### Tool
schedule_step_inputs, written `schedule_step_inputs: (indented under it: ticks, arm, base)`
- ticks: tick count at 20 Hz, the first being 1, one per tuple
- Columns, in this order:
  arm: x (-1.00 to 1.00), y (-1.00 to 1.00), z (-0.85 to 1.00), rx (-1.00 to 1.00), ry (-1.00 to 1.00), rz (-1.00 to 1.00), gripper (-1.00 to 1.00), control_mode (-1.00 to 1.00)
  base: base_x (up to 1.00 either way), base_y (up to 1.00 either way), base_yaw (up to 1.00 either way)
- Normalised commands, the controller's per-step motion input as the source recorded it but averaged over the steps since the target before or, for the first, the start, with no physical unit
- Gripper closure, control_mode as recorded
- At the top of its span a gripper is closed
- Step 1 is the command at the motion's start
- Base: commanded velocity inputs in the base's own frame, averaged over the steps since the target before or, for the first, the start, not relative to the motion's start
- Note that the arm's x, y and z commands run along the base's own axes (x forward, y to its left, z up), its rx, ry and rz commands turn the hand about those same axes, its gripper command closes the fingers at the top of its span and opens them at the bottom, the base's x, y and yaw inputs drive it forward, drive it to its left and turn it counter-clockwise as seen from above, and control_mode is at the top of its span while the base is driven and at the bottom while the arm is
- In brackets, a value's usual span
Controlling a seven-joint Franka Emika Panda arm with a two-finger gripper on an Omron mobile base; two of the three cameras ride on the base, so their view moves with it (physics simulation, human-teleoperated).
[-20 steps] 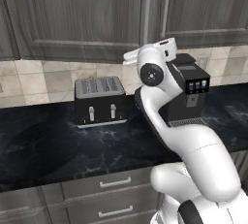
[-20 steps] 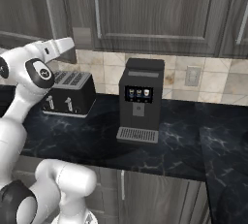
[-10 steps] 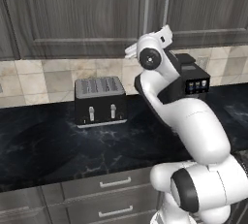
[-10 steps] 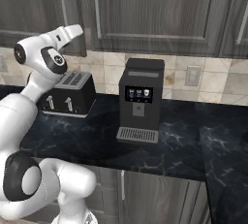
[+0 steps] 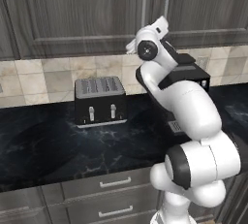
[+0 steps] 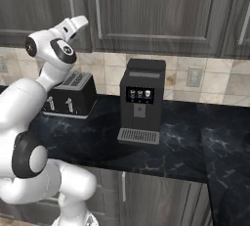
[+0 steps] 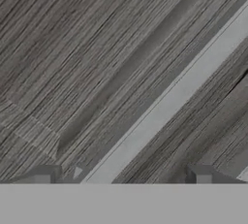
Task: Open the cabinet. Pick the soap dispenser and place it next to the sink. Then close the cabinet.
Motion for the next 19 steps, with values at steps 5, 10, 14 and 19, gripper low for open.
schedule_step_inputs:
  ticks: [5, 10, 14, 19]
  arm:
    - [0.54, -0.17, 0.00, -0.07, 0.00, 0.00, -1.00, -1.00]
    - [0.58, -0.22, 0.00, -0.02, 0.00, 0.00, -1.00, -1.00]
    - [0.62, -0.24, 0.00, 0.00, 0.00, 0.00, -1.00, -1.00]
    - [0.25, -0.19, 0.00, 0.00, 0.00, 0.00, -1.00, -1.00]
  base:
    - [0.00, 0.00, 0.00]
    - [0.00, 0.00, 0.00]
    - [0.00, 0.00, 0.00]
    - [0.00, 0.00, 0.00]
